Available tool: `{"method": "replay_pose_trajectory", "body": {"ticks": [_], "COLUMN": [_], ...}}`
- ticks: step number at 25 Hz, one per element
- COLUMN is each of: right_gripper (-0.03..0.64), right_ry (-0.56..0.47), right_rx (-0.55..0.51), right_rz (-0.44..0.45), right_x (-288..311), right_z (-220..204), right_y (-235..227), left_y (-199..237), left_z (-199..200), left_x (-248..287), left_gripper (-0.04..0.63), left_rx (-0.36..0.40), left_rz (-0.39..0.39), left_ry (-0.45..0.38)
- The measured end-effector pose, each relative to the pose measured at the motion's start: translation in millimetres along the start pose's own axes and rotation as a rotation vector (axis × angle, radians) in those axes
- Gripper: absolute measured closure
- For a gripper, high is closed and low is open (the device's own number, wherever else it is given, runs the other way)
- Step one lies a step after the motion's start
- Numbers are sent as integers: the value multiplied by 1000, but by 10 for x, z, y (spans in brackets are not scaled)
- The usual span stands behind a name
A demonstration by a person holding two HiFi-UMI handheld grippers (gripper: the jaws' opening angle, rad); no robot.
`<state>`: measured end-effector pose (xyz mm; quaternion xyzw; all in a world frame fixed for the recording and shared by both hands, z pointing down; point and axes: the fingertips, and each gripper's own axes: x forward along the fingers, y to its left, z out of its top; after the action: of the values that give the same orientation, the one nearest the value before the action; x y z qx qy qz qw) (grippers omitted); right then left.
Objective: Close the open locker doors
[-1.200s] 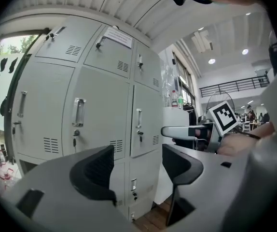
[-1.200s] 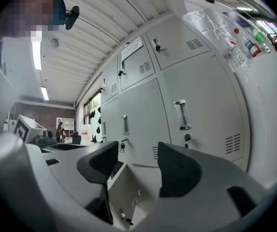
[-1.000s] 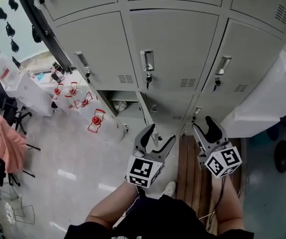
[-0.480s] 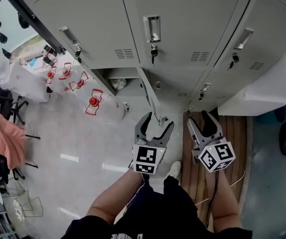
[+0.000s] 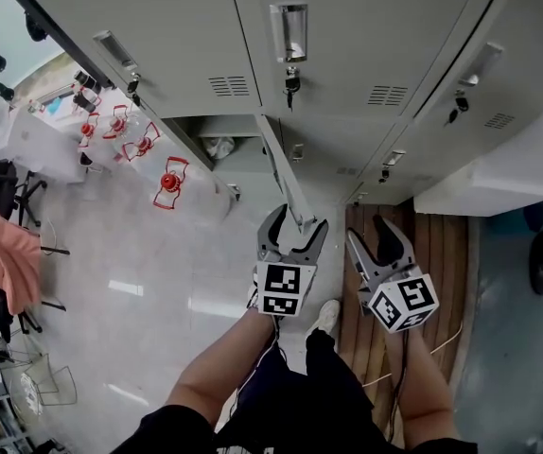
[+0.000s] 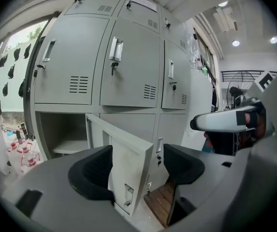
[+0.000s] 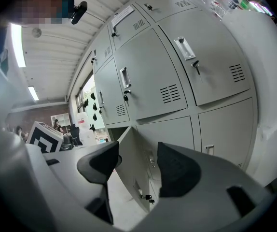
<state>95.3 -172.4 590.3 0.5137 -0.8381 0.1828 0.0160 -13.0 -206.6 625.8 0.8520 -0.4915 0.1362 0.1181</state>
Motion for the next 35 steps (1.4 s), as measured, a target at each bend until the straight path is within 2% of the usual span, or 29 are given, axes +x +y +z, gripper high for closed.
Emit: {"method": "replay_pose_trajectory", "body": {"ticks": [6, 14, 19, 21, 28, 35], "right_gripper": [370, 377, 381, 382, 382, 385], "right_ry": [15, 3, 15, 24, 65, 83], "right_rx": [-20, -7, -7, -9, -37, -24], "right_rz": [33, 44, 76, 96, 167, 197], "right_x": [145, 327, 507, 603, 999, 1374], "right_z": [-34, 2, -30, -57, -176, -254], "right_y": [62, 199, 409, 527, 1004, 1423], "left_y": [105, 222, 366, 444, 1020, 1502], "left_z": [-23, -74, -162, -205, -323, -332], "left_x": [51, -47, -231, -312, -597, -764], "left_gripper": [259, 267, 327, 376, 476, 476], "left_rx": [-7, -17, -22, -16, -43, -54], "left_rz": [23, 3, 4, 5, 87, 107], "left_ry": [1, 3, 12, 17, 20, 13]}}
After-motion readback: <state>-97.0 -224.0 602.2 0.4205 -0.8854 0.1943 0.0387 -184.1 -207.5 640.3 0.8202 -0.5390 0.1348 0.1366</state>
